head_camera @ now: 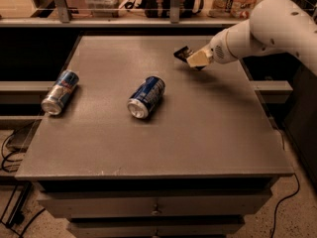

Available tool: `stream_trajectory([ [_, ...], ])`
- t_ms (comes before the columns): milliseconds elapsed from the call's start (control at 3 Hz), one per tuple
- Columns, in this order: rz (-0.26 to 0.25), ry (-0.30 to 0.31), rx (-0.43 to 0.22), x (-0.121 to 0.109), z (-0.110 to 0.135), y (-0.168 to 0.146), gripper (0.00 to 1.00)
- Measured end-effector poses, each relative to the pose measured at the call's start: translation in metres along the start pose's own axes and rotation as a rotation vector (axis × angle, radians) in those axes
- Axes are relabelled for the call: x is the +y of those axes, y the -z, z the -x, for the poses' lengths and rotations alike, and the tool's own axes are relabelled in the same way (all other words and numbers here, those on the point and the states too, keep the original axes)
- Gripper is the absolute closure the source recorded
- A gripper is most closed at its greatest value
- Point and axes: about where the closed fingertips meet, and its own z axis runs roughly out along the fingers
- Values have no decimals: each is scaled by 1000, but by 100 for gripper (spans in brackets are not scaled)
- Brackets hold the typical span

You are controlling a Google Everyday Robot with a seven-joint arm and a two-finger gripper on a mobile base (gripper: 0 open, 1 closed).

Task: Pick rxbar chocolate

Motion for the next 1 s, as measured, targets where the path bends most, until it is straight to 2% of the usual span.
stream_trajectory([
  [333, -14, 72, -74, 12, 41, 37, 100],
  [667, -59, 185, -159, 31, 88, 95, 100],
  [1000, -68, 205, -170, 35, 97, 105, 100],
])
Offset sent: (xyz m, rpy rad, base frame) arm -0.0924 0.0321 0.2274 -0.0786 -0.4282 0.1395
